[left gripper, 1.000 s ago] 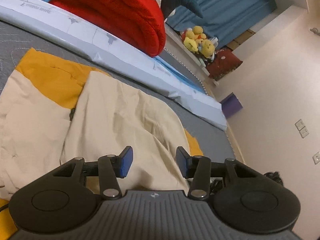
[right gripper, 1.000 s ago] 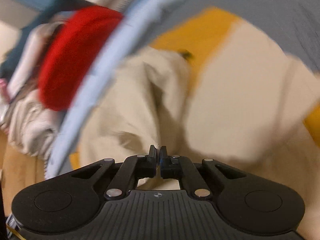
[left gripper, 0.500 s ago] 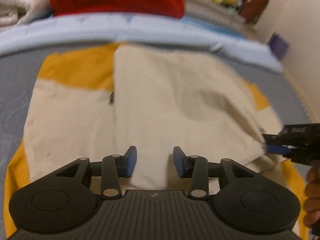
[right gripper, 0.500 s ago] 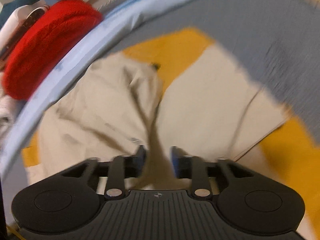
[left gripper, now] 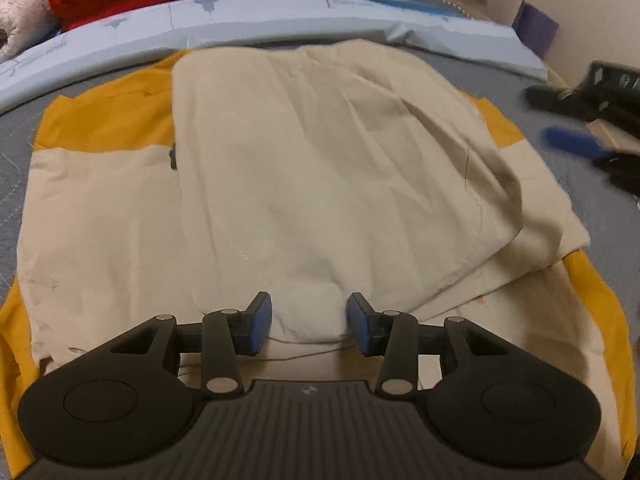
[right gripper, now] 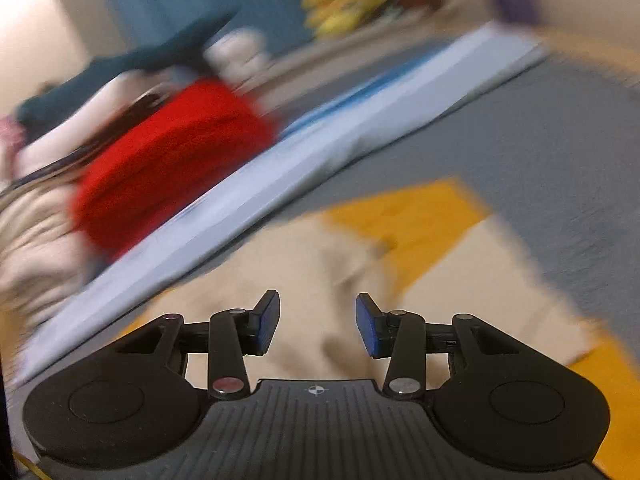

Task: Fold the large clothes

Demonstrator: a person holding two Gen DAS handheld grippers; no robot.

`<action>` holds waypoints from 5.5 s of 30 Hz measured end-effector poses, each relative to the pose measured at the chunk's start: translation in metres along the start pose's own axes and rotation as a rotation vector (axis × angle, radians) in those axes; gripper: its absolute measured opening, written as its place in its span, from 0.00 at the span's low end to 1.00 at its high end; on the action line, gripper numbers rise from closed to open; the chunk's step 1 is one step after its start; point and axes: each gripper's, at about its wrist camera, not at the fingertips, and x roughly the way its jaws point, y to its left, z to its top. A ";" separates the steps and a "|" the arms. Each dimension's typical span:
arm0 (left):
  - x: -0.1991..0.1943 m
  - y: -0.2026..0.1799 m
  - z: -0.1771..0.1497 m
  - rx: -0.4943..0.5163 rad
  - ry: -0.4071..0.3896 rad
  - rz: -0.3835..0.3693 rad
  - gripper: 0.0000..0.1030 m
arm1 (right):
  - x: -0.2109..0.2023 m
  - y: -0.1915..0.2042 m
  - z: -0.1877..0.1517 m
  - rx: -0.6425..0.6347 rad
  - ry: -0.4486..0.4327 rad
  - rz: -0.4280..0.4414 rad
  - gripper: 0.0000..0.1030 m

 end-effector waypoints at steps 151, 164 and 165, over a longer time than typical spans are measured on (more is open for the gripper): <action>-0.223 0.084 -0.334 -0.378 0.054 0.211 0.25 | -0.248 -0.189 -0.154 -0.121 0.292 -0.284 0.15; -0.227 0.080 -0.334 -0.362 0.044 0.206 0.16 | -0.252 -0.185 -0.154 -0.141 0.258 -0.289 0.04; -0.226 0.081 -0.335 -0.363 0.052 0.206 0.17 | -0.251 -0.186 -0.154 -0.138 0.265 -0.302 0.06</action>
